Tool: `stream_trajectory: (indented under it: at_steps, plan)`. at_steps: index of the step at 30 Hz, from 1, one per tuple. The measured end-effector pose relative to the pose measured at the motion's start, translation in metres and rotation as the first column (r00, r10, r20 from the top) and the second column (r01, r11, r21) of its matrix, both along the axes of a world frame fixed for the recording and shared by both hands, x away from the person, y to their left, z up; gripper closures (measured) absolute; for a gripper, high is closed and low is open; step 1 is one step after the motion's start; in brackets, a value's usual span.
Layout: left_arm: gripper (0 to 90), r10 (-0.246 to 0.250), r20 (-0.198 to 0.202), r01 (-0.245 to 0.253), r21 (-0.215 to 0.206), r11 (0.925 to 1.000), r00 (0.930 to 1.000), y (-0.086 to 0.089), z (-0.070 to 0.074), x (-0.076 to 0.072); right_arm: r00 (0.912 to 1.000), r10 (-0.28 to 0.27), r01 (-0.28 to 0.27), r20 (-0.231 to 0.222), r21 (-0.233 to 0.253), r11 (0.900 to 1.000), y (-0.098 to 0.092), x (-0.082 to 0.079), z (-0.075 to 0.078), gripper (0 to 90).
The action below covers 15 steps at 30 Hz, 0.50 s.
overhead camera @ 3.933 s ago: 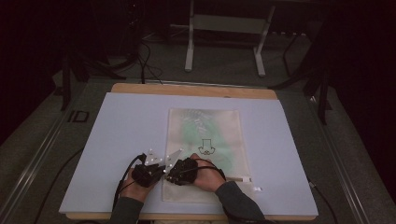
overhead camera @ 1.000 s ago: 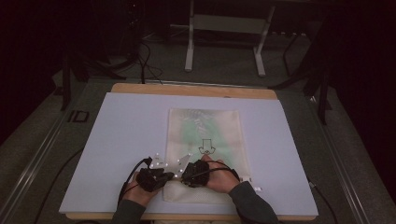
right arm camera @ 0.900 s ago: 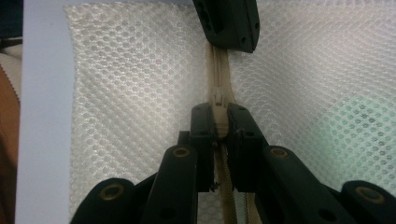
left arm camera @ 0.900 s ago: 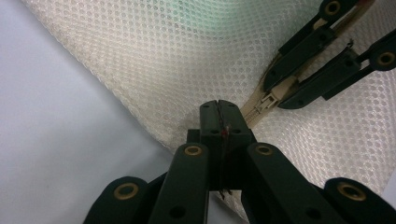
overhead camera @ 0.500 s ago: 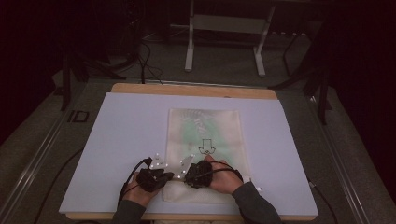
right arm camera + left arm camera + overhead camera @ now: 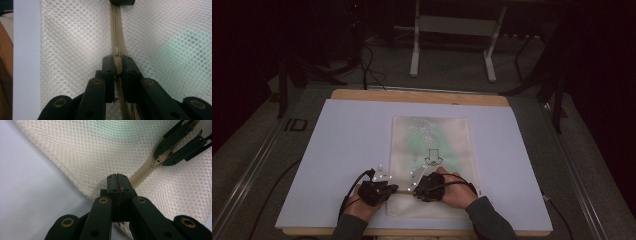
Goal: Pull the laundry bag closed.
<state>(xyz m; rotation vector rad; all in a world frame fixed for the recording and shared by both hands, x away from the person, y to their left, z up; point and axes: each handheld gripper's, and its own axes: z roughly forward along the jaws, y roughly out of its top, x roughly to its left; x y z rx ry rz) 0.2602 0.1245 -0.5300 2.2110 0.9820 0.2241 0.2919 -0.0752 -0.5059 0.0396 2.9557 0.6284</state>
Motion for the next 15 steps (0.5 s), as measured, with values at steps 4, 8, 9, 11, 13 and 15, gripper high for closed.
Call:
stream_trajectory:
  at_steps: [4,8,9,11,13,15]
  plan:
    - [89.3,0.001,0.002,-0.001,0.005,1.0,1.0,-0.0004,0.0002,-0.0003,1.0,-0.008,0.008,0.001,0.0,1.0,-0.0032,-0.0004,0.0003,82.3]
    - [89.3,0.002,0.003,-0.002,0.006,1.0,1.0,-0.0006,0.0002,-0.0004,0.9999,-0.013,0.013,0.0,0.0,1.0,-0.0064,-0.0008,0.0011,82.3]
    - [89.3,0.002,0.003,-0.002,0.006,1.0,1.0,-0.0006,0.0002,-0.0004,0.9999,-0.013,0.013,0.0,0.0,1.0,-0.0064,-0.0008,0.0011,82.3]
    - [89.3,0.001,0.002,-0.001,0.002,1.0,1.0,-0.0002,0.0001,-0.0002,0.9999,-0.014,0.014,0.004,-0.003,1.0,-0.0067,-0.0023,0.0023,82.3]
    - [89.3,0.001,0.001,-0.001,0.005,1.0,1.0,-0.0003,0.0003,-0.0002,0.9999,-0.011,0.011,0.007,-0.002,1.0,-0.0071,-0.0029,0.0033,82.3]
    - [89.3,0.001,0.002,-0.001,0.005,1.0,1.0,-0.0004,0.0002,-0.0003,0.9999,-0.012,0.012,0.009,-0.006,1.0,-0.0077,-0.0031,0.0034,82.3]
